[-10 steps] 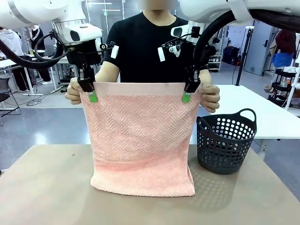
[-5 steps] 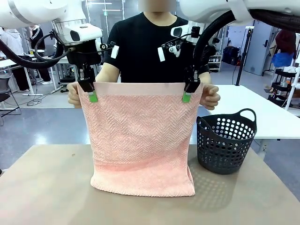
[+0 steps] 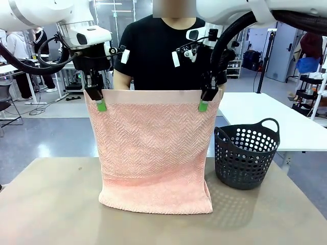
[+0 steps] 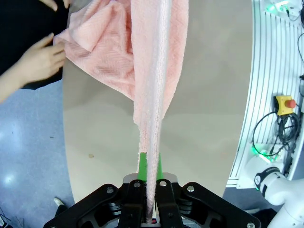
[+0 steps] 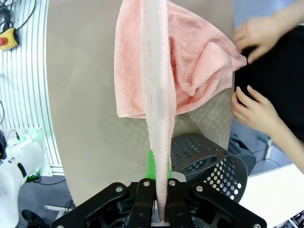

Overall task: Fold the towel.
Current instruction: Release the end of the 100 cm Hotel Towel you were holding and grab the top end of the folded side.

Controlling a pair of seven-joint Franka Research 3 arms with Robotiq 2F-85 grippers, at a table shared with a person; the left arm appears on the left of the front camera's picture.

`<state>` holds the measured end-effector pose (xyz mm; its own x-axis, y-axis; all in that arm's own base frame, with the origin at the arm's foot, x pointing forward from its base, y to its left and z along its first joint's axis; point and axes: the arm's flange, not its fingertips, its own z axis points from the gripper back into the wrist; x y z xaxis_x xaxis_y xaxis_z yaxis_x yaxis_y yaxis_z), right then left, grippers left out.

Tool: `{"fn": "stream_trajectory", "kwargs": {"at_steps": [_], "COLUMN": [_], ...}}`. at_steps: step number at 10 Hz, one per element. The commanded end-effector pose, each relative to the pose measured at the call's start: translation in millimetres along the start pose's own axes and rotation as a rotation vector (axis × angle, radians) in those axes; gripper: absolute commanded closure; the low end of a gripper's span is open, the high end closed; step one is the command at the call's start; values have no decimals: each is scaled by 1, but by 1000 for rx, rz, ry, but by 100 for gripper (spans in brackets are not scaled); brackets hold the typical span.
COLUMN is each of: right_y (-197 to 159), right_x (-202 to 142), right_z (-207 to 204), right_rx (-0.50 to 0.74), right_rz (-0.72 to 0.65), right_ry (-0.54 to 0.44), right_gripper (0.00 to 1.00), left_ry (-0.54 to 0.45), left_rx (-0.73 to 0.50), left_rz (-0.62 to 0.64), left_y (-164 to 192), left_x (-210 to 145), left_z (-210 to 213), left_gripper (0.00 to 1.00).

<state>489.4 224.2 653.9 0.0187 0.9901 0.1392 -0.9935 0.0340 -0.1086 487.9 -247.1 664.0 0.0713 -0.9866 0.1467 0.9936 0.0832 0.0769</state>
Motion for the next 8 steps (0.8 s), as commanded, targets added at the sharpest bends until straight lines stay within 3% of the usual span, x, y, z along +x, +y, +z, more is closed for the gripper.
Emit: {"fn": "stream_trajectory", "kwargs": {"at_steps": [1,8], "right_y": [0,0], "right_x": [-1,-1], "right_z": [0,0], "right_rx": [1,1], "right_rz": [-2,-2], "right_ry": [1,1], "right_gripper": [100,100], "left_ry": [1,1], "left_rx": [0,0], "left_rz": [-3,-3], "left_y": [0,0], "left_x": [-1,-1], "left_z": [1,1], "left_gripper": [100,100]}}
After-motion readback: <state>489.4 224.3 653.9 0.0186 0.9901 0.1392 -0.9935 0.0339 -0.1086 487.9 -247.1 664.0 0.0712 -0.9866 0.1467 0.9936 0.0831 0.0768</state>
